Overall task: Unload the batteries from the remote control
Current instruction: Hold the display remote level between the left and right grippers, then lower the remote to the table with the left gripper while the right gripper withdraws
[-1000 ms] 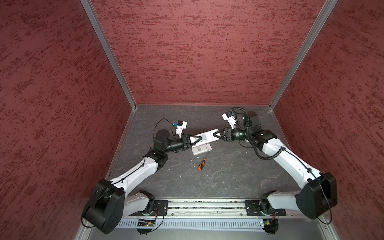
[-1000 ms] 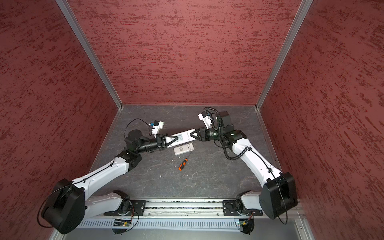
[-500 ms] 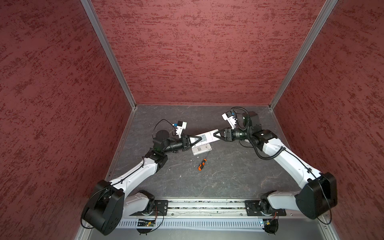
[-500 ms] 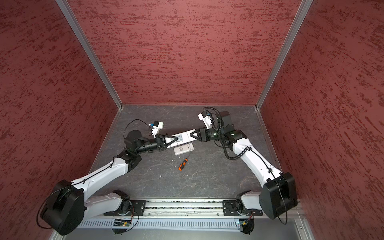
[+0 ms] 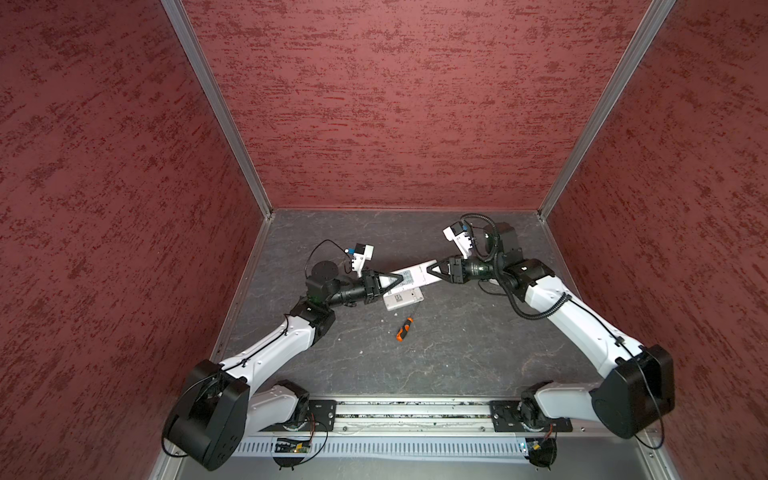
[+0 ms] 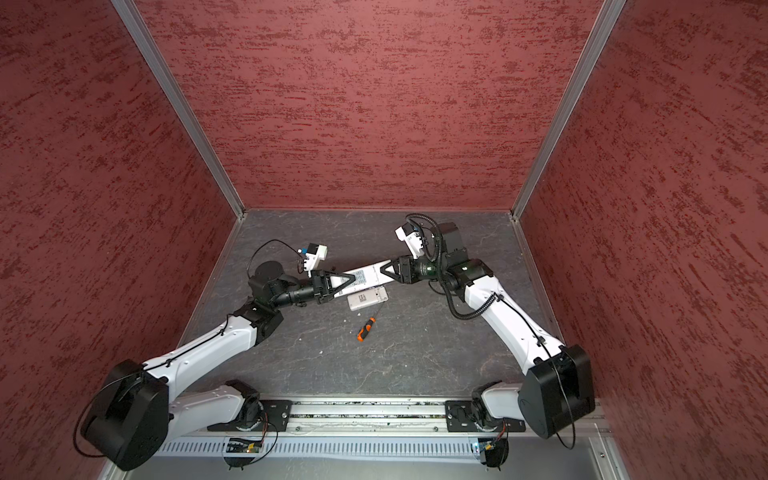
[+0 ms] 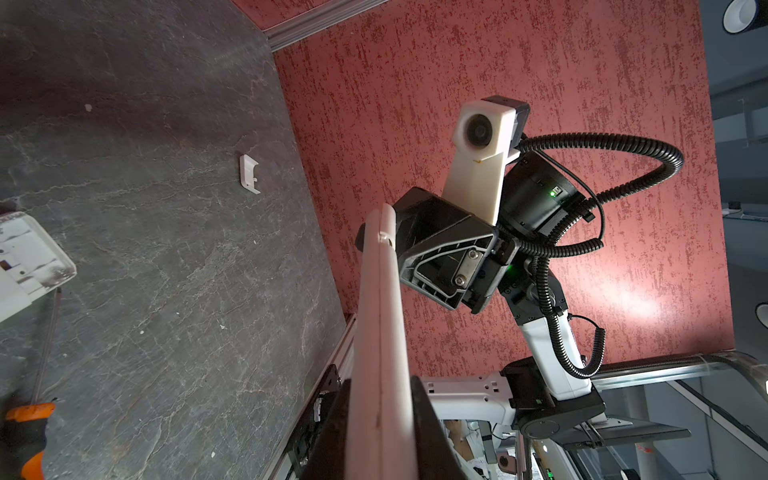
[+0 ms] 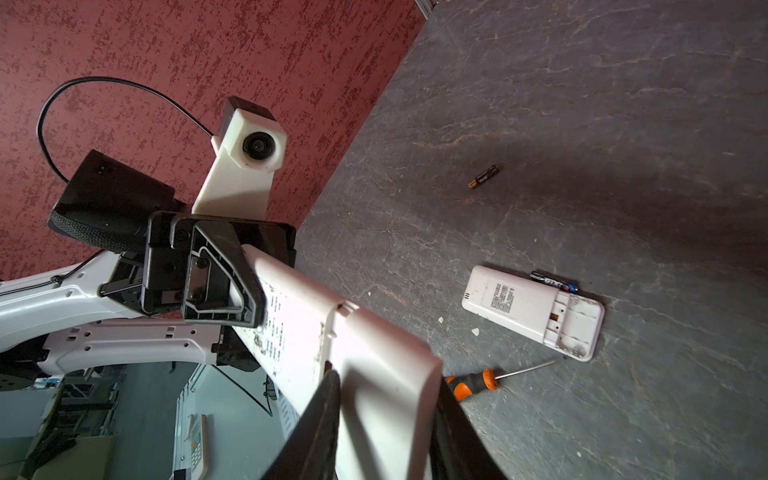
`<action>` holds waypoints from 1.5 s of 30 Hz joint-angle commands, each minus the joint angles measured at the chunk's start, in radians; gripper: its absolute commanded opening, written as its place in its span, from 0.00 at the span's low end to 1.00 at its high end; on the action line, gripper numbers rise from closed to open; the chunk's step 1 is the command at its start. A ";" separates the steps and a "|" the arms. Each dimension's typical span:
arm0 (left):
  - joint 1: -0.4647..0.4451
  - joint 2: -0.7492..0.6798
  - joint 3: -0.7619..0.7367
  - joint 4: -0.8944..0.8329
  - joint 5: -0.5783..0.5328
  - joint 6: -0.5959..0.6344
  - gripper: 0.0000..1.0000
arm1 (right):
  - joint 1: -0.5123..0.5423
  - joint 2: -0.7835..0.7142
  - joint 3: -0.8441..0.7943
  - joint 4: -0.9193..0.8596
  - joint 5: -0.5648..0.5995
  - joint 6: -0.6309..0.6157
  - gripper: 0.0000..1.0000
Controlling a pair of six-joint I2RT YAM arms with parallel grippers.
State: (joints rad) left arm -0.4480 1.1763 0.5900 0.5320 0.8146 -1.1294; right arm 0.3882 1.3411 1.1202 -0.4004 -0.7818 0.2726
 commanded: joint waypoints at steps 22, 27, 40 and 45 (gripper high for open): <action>0.019 -0.009 0.000 0.056 0.020 0.014 0.00 | -0.010 0.010 0.030 -0.015 -0.011 -0.011 0.00; 0.023 -0.006 -0.018 0.010 -0.018 0.045 0.00 | -0.075 -0.022 0.007 0.075 -0.027 0.078 0.00; -0.096 -0.072 -0.116 -0.138 -0.180 0.097 0.00 | -0.208 0.182 -0.143 0.442 0.178 0.271 0.00; -0.205 -0.075 -0.186 -0.111 -0.283 0.063 0.00 | -0.221 0.353 -0.178 0.641 0.185 0.357 0.00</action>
State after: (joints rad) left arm -0.6132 1.1122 0.4309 0.4042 0.6113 -1.0626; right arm 0.1761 1.6432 0.9478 0.0841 -0.6380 0.5655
